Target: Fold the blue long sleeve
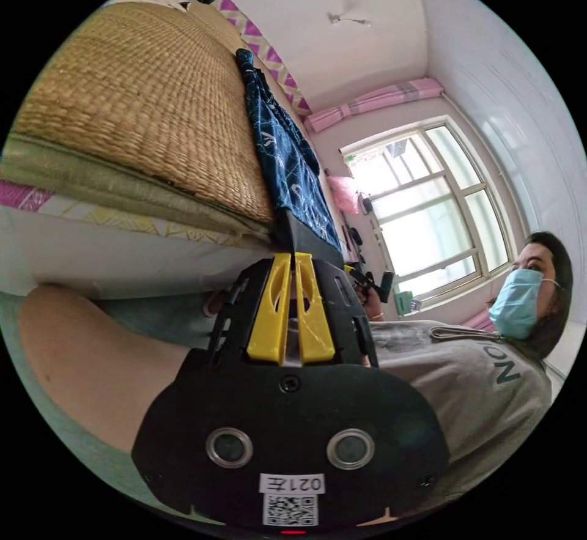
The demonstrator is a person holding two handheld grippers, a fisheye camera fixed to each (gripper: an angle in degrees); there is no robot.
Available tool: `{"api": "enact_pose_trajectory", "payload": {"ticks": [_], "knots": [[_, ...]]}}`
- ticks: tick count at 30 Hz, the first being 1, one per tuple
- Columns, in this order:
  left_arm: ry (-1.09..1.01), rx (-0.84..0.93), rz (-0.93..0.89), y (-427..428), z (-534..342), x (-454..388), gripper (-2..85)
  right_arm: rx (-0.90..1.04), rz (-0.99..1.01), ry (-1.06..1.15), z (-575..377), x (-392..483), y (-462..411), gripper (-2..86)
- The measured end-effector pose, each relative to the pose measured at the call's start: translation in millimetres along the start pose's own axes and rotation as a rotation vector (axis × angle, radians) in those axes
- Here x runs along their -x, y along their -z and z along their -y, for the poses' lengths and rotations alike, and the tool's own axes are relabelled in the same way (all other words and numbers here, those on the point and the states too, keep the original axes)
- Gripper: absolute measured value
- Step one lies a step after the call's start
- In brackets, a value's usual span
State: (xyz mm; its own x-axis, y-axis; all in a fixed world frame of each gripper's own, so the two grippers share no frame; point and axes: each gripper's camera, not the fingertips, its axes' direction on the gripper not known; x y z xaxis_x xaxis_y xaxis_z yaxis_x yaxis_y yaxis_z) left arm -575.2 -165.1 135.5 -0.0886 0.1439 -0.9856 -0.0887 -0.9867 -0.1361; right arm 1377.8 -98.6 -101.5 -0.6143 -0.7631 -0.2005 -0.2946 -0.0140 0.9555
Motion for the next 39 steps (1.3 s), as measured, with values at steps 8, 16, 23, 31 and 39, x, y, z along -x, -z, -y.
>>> {"api": "enact_pose_trajectory", "payload": {"ticks": [8, 16, 23, 31, 39], "knots": [[-0.031, 0.025, -0.034, -3, -2, -6, -1.0, 0.032, 0.435, -0.297, -41, -98, 9, 11.2], [-0.023, 0.052, -0.024, 2, -2, -29, -1.0, 0.009, 0.394, -0.231, -69, -87, 51, 1.0], [-0.156, 0.066, 0.054, 19, 61, -119, -1.0, -0.076, 0.503, -0.153, -38, -94, 158, 0.2], [-0.235, 0.01, -0.02, 22, 234, -155, -1.0, -0.097, 0.65, -0.065, 141, -120, 155, 0.1], [-0.059, -0.046, 0.073, -40, 444, -67, -0.9, 0.001, 0.591, -0.045, 359, -149, -10, 0.3]]}}
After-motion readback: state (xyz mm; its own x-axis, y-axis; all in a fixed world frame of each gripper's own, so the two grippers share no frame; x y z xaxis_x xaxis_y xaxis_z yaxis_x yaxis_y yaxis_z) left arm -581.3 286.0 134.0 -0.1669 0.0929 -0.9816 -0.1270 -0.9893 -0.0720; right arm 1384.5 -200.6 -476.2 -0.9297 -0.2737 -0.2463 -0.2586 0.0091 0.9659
